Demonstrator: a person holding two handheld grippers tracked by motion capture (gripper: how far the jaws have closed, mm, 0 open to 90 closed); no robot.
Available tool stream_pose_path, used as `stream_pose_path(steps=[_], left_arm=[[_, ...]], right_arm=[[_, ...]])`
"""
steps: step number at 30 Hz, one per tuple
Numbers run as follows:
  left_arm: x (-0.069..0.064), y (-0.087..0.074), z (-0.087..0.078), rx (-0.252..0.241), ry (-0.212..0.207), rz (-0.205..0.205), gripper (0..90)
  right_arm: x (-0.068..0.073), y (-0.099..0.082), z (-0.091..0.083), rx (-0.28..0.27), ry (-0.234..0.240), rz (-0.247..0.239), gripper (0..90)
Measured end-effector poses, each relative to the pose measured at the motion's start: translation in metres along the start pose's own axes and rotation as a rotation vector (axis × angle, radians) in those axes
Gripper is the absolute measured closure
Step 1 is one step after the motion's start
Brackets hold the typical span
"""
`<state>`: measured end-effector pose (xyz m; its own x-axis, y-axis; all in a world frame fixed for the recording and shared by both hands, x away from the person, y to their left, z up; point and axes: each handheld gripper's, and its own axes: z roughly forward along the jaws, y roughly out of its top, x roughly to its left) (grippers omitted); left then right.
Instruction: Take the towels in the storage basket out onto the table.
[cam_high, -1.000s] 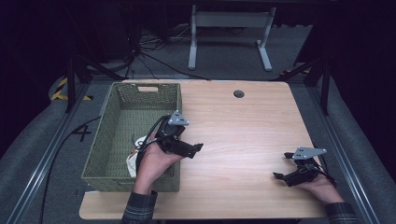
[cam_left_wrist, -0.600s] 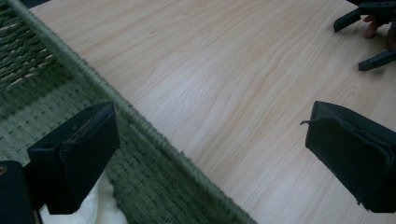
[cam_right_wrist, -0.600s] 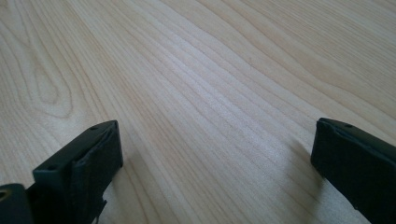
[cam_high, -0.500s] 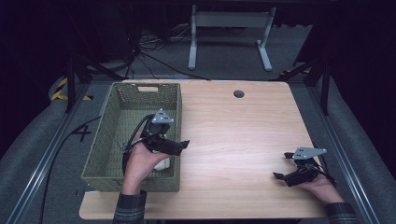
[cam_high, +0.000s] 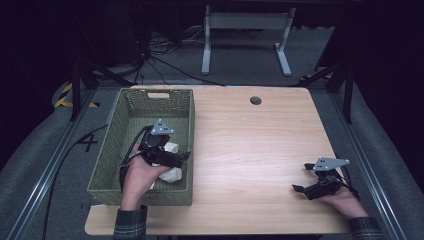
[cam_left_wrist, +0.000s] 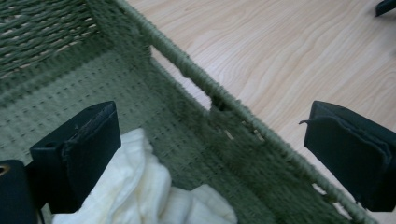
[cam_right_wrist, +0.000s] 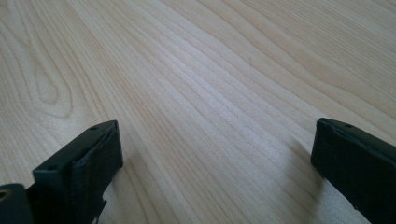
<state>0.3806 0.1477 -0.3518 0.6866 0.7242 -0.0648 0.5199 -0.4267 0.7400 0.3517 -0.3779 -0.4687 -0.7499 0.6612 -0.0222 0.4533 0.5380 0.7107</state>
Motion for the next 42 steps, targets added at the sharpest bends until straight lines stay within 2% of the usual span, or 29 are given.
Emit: stream_pose_path(steps=[4,14,18,21,27,31,33,35,38,42], left_arm=[[0.004,-0.005,-0.002,-0.004,0.006,-0.003,5.5],[0.021,-0.021,0.004,0.046,0.053,-0.007,9.7],[0.028,-0.028,0.011,0.067,0.047,-0.007,13.7],[0.032,-0.032,0.017,0.111,0.062,-0.002,14.4],[0.035,-0.036,0.027,0.161,0.065,-0.018,14.8],[0.038,-0.039,0.034,0.228,0.088,-0.042,14.7],[0.039,-0.039,0.036,0.244,0.083,-0.046,15.0],[0.039,-0.040,0.041,0.286,0.079,-0.043,15.2],[0.039,-0.040,0.043,0.311,0.088,-0.043,15.2],[0.039,-0.041,0.046,0.332,0.081,-0.051,15.2]], right_arm=[[0.000,0.000,0.000,0.000,0.000,0.000,2.3],[0.000,0.000,0.000,0.000,0.000,0.000,2.3],[0.000,0.000,0.000,0.000,0.000,0.000,2.2],[0.000,0.000,0.000,0.001,0.000,0.000,2.2],[0.000,0.000,0.000,0.000,0.000,0.000,2.3],[0.000,0.000,0.000,0.000,0.000,-0.001,2.3],[0.000,0.000,0.000,0.000,0.000,-0.001,2.3],[0.000,0.000,0.000,0.000,0.000,0.000,2.3],[0.000,0.000,0.000,0.000,0.000,-0.001,2.2],[0.000,0.000,0.000,0.000,0.000,0.000,2.3]])
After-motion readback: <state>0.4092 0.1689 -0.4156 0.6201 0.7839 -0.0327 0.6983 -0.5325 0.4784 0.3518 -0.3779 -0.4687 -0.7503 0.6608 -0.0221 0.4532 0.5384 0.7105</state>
